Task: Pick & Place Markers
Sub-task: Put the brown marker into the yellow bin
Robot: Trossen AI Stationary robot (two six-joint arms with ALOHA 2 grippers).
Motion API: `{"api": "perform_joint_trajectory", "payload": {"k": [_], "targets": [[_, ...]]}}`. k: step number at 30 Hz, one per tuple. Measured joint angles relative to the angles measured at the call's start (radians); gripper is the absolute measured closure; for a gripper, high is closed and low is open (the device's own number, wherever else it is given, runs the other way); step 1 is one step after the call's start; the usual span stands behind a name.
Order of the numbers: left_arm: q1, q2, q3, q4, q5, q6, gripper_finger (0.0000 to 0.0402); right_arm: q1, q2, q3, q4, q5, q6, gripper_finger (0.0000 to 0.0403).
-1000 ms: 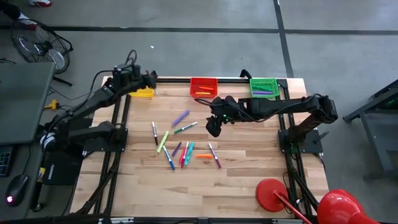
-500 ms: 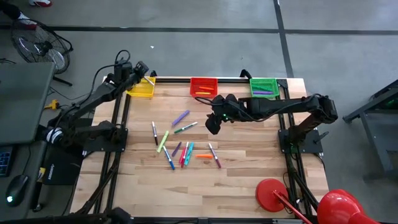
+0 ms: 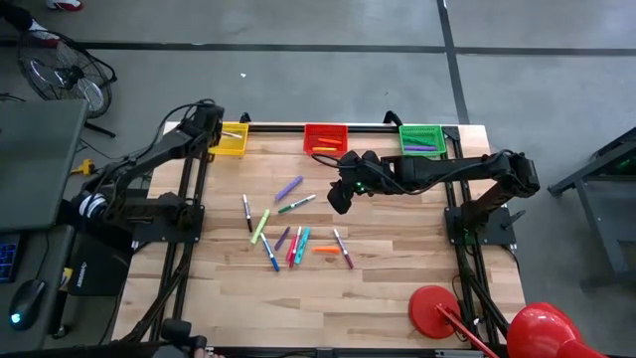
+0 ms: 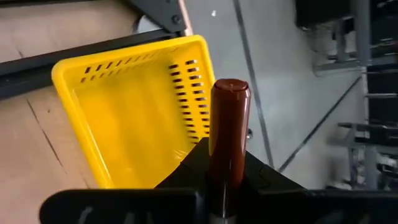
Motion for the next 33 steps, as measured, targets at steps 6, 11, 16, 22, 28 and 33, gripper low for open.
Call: {"api": "perform_joint_trajectory", "payload": {"k": [6, 11, 16, 22, 28, 33], "targets": [[0.062, 0.064, 0.000, 0.048, 0.067, -0.035, 0.0380, 0.000, 0.000, 0.000, 0.000, 0.007, 0.010, 0.0230], [0.108, 0.118, 0.000, 0.117, 0.095, -0.018, 0.0380, 0.001, 0.000, 0.000, -0.003, -0.013, 0.033, 0.0230], [0.117, 0.161, 0.000, 0.115, 0.098, -0.011, 0.0380, 0.000, 0.000, 0.000, -0.003, -0.012, 0.037, 0.0230], [0.117, 0.169, 0.000, 0.109, 0.090, -0.058, 0.0380, 0.000, 0.000, 0.000, -0.004, -0.010, 0.038, 0.0230], [0.117, 0.187, 0.000, 0.103, 0.116, -0.068, 0.0380, 0.000, 0.000, 0.000, -0.004, -0.009, 0.047, 0.0230], [0.117, 0.190, 0.000, 0.101, 0.117, -0.068, 0.0380, 0.000, 0.000, 0.000, -0.004, -0.006, 0.059, 0.0230]]}}
